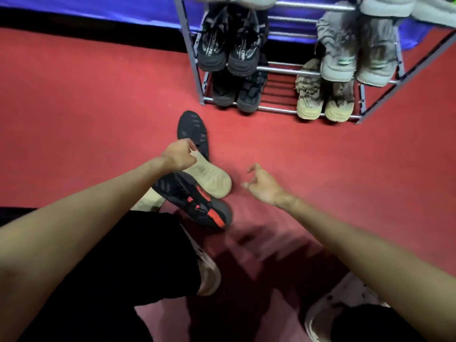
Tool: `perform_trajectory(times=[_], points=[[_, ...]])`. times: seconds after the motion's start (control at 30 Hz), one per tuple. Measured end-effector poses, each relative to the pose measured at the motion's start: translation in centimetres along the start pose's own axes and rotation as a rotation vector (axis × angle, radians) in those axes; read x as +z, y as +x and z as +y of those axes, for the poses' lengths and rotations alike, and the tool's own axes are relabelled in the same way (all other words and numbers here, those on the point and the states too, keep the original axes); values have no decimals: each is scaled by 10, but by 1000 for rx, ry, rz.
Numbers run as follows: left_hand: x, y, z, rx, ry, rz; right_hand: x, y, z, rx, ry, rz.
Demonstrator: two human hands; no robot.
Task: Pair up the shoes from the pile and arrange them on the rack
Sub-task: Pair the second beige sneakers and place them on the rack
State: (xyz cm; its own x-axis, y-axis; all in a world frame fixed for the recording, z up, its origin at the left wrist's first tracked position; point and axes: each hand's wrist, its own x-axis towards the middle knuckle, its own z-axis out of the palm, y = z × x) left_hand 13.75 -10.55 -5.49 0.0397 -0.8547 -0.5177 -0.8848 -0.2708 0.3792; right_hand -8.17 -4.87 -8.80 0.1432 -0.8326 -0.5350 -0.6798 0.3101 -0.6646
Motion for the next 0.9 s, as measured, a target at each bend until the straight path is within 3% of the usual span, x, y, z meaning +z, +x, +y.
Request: perform_trajectory(times=[0.3, 0.43, 0.57, 0.77, 0.9], points=[[13, 15, -83, -205, 94, 2, 78, 17, -7, 84, -236, -208], [18, 19, -105, -270, 84, -63, 95, 21, -9, 105, -222, -88], [24, 22, -115, -268, -100, -67, 94, 26, -14, 128, -235, 105], [22, 22, -133, -316, -380, -30, 91, 45, -22, 126, -102, 1], [26, 18, -152, -312, -236, -115, 95, 53, -19, 158, 1, 11]])
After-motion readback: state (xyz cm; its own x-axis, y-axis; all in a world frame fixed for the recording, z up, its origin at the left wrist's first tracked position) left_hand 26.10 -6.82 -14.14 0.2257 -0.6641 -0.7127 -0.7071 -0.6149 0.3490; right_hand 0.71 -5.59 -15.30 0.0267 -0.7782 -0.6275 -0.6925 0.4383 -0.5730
